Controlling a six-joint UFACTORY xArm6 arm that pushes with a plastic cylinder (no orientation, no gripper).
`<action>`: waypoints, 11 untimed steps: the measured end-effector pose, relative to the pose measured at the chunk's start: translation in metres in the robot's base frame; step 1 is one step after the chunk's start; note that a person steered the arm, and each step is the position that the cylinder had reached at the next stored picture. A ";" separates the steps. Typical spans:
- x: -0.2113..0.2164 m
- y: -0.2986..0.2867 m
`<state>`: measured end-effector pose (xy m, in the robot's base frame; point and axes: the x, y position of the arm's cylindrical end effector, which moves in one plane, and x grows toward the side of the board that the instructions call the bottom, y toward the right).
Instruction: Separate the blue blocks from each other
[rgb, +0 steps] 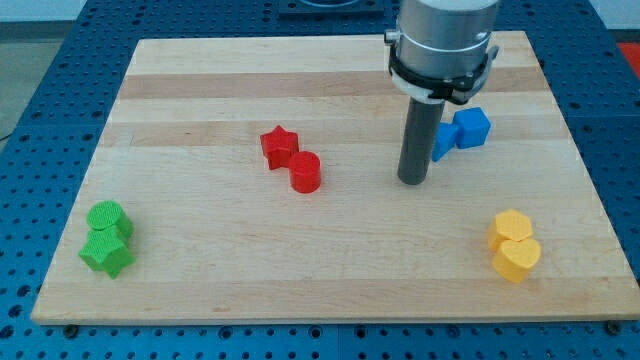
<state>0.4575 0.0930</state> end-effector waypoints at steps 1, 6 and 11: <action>-0.011 0.010; 0.007 0.107; -0.073 0.024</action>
